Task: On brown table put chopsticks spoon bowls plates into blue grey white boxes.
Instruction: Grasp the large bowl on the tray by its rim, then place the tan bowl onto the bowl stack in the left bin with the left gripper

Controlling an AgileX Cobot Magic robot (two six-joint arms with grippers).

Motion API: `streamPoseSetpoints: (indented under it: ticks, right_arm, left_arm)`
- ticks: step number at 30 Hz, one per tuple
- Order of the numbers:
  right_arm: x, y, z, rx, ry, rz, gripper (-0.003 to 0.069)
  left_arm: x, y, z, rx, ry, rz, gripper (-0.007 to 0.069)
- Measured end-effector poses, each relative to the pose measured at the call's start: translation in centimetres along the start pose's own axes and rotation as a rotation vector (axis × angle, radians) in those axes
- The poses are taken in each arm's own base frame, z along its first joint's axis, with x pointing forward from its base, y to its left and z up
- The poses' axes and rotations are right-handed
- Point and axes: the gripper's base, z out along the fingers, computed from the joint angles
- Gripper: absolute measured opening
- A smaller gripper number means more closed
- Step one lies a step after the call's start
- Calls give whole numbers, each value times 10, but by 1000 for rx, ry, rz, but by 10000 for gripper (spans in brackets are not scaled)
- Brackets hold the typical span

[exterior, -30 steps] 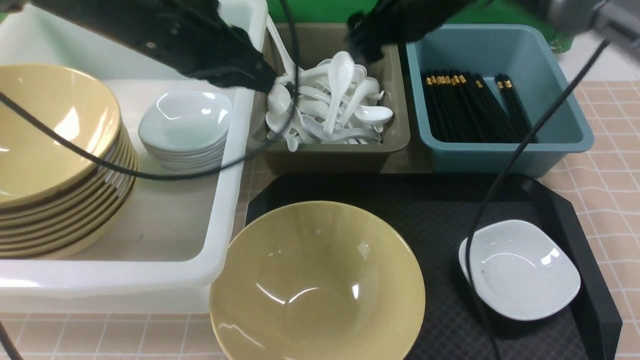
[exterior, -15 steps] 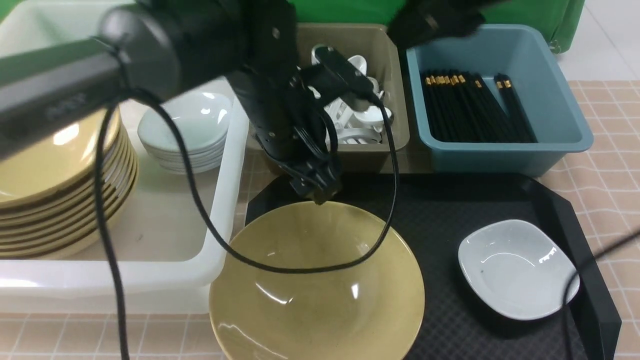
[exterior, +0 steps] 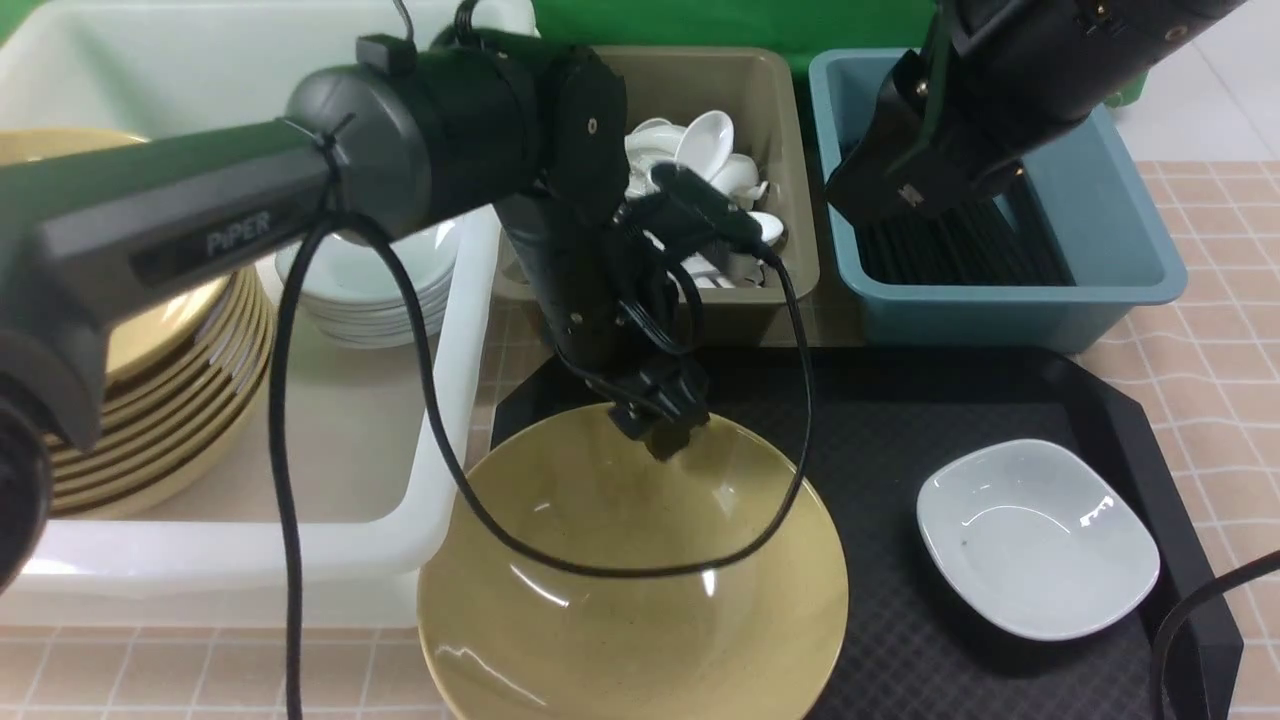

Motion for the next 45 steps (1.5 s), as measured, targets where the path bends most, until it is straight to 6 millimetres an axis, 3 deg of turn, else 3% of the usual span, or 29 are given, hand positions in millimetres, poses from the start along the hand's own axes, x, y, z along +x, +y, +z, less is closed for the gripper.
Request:
streamPoseSetpoints:
  ticks: [4, 9, 13, 17, 18, 19, 20, 23, 28, 32, 33, 35, 37, 38, 41, 45]
  right_arm:
    - [0, 0, 0, 0, 0, -6, 260]
    - [0, 0, 0, 1, -3, -41, 258]
    - [0, 0, 0, 1, -3, -62, 251]
    - [0, 0, 0, 1, -3, -109, 203]
    - [0, 0, 0, 0, -4, -114, 196]
    - [-1, 1, 0, -13, -12, -135, 161]
    - [-1, 1, 0, -13, -12, -135, 153]
    - [-6, 5, 0, -53, -71, -165, 77]
    - [-12, 9, -1, -86, -143, -180, 37]
    - [-16, 11, -2, -106, -188, -187, 36]
    - [-16, 11, -2, -108, -190, -186, 36]
    - [-17, 11, -2, -108, -203, -183, 36]
    - [-18, 11, -2, -106, -209, -181, 36]
    - [-18, 11, -3, -103, -213, -181, 36]
    - [-19, 10, -3, -96, -224, -179, 36]
    - [-19, 10, -3, -96, -224, -179, 36]
  left_arm:
    - [4, -3, 8, 51, 54, 9, 386]
    - [8, -5, 7, 75, 95, 9, 138]
    - [6, -9, 0, 108, 89, -54, 44]
    - [7, -10, -32, 113, 8, -91, 13]
    - [9, -9, -39, 115, -12, -108, 8]
    - [15, 0, -60, 124, -82, -168, 8]
    - [16, 2, -63, 119, -90, -172, 8]
    - [44, 30, -116, 111, -268, -299, 8]
    - [90, 52, -166, 104, -444, -446, 8]
    - [162, 68, -228, -29, -658, -660, 8]
    - [165, 71, -229, -34, -661, -672, 8]
    - [214, 71, -266, -189, -758, -822, 8]
    - [231, 71, -276, -245, -783, -885, 8]
    - [253, 71, -288, -318, -809, -970, 8]
    - [289, 72, -301, -433, -818, -1116, 8]
    - [309, 90, -282, -430, -749, -1208, 8]
